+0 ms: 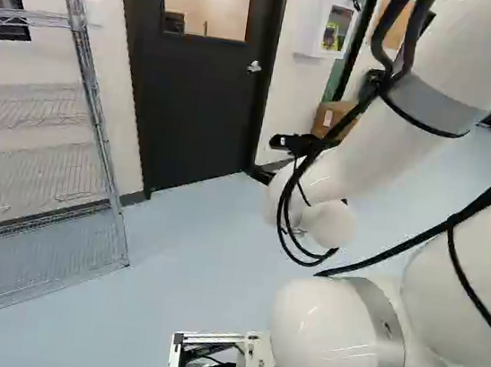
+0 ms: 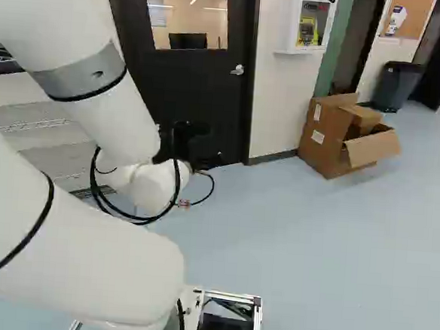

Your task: Open the door and move inside

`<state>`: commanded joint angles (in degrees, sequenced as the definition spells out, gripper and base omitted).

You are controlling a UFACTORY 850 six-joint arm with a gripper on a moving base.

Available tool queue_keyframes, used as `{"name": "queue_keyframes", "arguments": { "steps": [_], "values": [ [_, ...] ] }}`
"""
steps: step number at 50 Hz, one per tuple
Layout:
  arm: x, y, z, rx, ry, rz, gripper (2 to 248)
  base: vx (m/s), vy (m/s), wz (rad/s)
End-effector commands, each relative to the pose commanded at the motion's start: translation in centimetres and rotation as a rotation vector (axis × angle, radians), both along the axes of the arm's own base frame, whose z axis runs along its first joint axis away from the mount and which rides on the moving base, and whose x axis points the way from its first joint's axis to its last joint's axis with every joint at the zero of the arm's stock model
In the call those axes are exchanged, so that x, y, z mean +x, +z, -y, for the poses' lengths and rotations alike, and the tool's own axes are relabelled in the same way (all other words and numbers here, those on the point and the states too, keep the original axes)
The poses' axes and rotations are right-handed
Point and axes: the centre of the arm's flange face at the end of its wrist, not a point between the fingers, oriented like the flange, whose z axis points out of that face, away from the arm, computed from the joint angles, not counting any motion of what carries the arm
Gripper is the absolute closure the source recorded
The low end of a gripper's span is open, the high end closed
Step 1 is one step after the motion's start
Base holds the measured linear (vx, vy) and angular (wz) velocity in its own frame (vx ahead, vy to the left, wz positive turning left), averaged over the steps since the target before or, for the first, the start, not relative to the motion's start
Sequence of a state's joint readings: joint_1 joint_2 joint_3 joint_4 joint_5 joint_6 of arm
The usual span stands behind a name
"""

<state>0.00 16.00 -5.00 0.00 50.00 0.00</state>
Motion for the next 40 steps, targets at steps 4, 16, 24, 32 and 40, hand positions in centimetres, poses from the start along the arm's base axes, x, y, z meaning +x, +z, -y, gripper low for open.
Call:
{"name": "queue_keyframes", "arguments": {
  "steps": [4,16,24,32,40],
  "values": [
    [0.00,0.00,0.00,0.000,0.000,0.000,3,0.000,0.000,0.000],
    [0.00,0.00,0.00,0.000,0.000,0.000,3,0.000,0.000,0.000],
    [0.00,0.00,0.00,0.000,0.000,0.000,3,0.000,0.000,0.000],
    [0.00,0.00,0.00,0.000,0.000,0.000,3,0.000,0.000,0.000],
    [0.00,0.00,0.00,0.000,0.000,0.000,3,0.040,-0.027,-0.006]
  ]
}}
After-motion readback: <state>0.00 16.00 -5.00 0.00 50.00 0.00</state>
